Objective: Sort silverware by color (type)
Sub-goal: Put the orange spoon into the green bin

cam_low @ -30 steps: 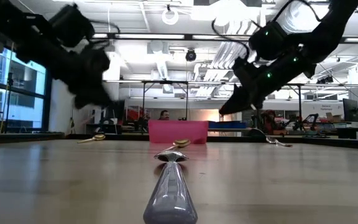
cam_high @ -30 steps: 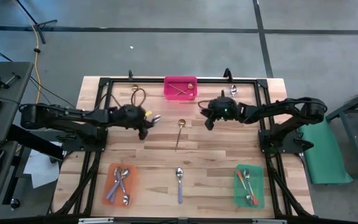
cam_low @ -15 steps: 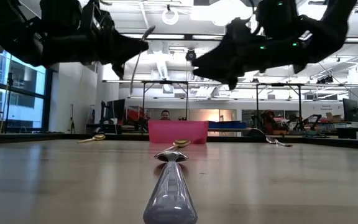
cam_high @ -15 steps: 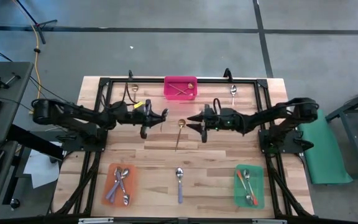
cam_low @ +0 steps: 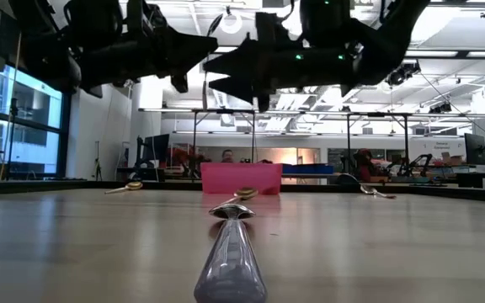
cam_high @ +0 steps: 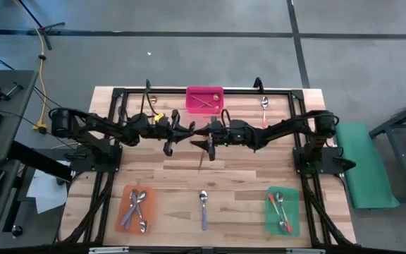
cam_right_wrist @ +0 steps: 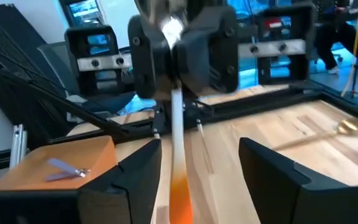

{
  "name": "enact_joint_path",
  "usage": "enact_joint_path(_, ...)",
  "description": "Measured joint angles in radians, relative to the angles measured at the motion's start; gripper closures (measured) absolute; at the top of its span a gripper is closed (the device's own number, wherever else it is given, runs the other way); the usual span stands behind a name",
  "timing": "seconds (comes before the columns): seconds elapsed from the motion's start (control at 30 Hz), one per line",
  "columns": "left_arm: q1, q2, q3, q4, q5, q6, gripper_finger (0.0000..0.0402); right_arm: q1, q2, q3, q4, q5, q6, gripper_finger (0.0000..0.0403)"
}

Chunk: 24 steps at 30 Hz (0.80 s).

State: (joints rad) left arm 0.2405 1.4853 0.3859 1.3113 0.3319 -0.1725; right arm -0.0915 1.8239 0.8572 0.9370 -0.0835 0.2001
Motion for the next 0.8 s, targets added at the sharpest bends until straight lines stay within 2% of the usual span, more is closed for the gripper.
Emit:
enact_joint_path(0.23, 0.000, 0.004, 0.011, 0.012, 0.000, 0.001, 0.0398, 0.000, 0.011, 0.069, -0.051, -0.031, -0.026, 0.0243)
enact_joint_path(0.33, 0.000, 0.004, 0.011, 0.020, 0.000, 0.000, 0.0398, 0.000, 0.011, 0.081, -0.059, -0.033, -0.027, 0.0287)
enact_joint_path(0.5, 0.000, 0.004, 0.011, 0.018, -0.011, -0.007, 0.0384, 0.001, 0.011, 0.084, -0.063, -0.034, -0.033, 0.0385)
enact_joint_path(0.8, 0.001, 0.004, 0.007, -0.015, -0.007, 0.002, 0.0325, 0.001, -0.046, 0.084, -0.174, -0.011, -0.061, 0.0400)
